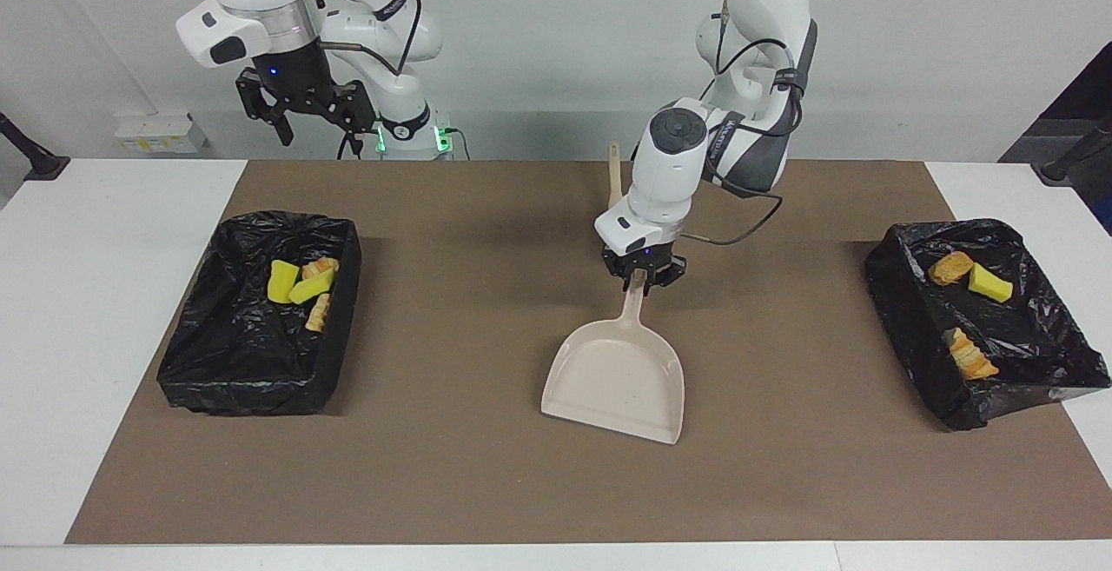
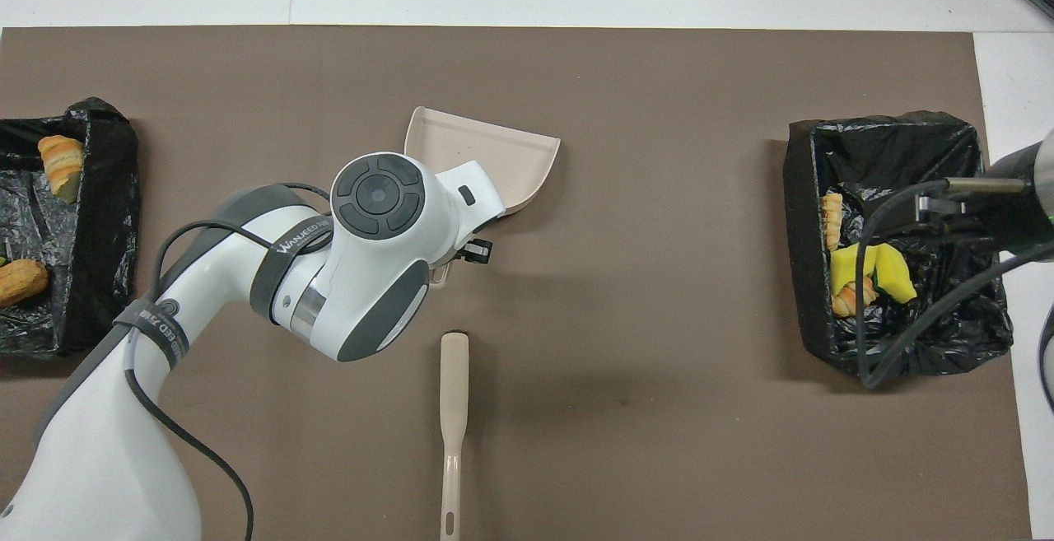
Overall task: Sweep and dump trash in bin
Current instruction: 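Set the dustpan down at the table center with the left gripper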
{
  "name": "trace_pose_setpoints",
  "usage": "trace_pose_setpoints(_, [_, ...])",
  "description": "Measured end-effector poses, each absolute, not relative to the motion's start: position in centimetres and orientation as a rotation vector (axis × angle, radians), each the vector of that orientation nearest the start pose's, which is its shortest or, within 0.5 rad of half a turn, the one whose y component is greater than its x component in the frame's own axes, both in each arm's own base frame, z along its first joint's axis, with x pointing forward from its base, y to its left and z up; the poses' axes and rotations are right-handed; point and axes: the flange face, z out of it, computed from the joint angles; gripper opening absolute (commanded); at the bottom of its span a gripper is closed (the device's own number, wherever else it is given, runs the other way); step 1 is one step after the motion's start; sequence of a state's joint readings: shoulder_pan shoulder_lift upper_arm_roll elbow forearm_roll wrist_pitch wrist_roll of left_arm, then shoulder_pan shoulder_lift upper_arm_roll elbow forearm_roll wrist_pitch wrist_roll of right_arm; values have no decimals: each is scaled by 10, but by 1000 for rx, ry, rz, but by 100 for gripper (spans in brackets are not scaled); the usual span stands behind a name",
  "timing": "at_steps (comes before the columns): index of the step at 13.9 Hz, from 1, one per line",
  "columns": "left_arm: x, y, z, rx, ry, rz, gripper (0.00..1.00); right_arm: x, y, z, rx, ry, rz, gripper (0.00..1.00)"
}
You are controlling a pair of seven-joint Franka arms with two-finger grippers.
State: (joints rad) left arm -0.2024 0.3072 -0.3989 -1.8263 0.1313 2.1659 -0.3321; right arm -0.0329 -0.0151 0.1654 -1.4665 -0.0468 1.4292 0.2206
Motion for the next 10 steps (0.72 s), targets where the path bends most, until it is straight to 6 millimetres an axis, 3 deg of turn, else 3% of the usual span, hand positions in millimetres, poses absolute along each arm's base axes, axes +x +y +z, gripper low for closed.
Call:
trace_pose_setpoints(1, [532, -340, 379, -3133, 505, -77, 99, 528, 67, 667, -3179, 125, 18, 100])
trace_pose_setpoints(6, [531, -336, 384, -3126, 498, -73, 100, 521, 57, 663, -3164, 136, -15, 100])
trace_pose_setpoints(8, [540, -318, 400, -3124, 445, -92, 100, 521, 57, 663, -3164, 137, -15, 100])
trace_pose_setpoints(10, [563, -279, 424, -3123, 334, -147, 100, 521, 57, 662, -3164, 137, -15, 100])
